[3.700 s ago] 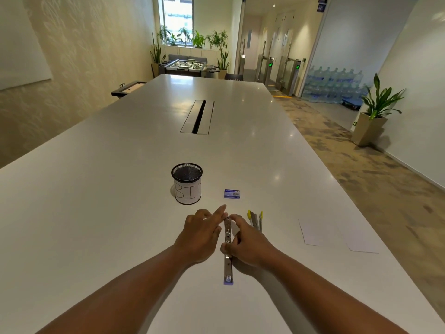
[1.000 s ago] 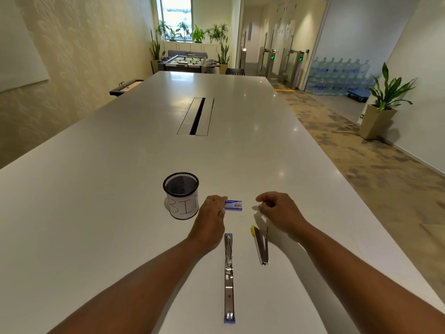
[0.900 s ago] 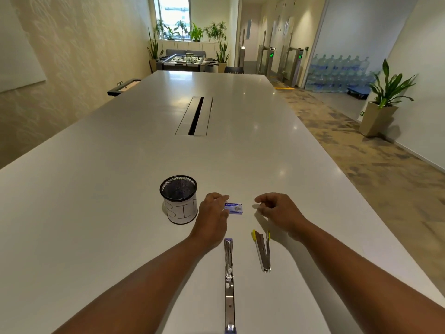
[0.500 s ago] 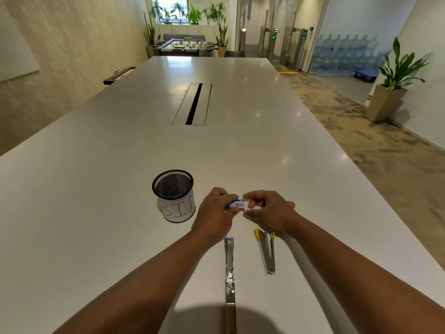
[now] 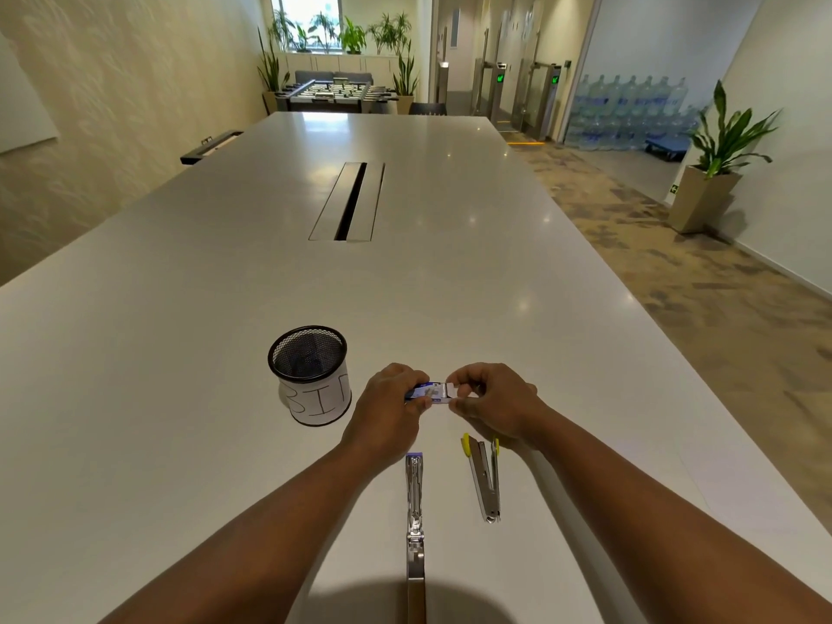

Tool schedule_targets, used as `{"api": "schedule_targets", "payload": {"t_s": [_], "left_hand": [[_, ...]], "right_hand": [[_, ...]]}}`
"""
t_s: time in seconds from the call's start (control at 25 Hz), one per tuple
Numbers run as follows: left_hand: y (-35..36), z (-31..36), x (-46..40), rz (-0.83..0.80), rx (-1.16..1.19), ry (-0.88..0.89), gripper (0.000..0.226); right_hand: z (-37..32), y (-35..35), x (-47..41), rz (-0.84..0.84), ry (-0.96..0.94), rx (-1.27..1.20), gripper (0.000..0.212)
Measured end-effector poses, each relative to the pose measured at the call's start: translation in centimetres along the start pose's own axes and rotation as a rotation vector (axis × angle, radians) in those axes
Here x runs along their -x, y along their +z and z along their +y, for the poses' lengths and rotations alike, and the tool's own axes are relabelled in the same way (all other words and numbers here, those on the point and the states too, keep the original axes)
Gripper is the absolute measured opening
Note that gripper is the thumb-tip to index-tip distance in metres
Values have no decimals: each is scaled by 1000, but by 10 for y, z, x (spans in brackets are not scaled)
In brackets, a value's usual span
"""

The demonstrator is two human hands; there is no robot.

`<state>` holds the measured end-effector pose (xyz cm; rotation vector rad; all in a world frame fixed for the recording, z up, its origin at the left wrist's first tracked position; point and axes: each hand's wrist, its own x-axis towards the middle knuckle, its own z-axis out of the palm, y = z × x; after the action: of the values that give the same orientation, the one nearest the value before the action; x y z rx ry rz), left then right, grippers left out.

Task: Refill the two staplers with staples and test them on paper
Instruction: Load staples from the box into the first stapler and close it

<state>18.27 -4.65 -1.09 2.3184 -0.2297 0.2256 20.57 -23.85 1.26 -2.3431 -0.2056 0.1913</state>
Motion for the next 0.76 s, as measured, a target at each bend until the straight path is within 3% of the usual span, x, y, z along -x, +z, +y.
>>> {"api": "schedule_targets", "payload": {"t_s": [0.28,0.76], "left_hand": [[1,-1,1,0,1,12,22],[2,-2,0,6,-25,10,23]], "right_hand": [[0,-2,4,73,12,-94,18],[-12,-2,5,88,-61,58,13]]}}
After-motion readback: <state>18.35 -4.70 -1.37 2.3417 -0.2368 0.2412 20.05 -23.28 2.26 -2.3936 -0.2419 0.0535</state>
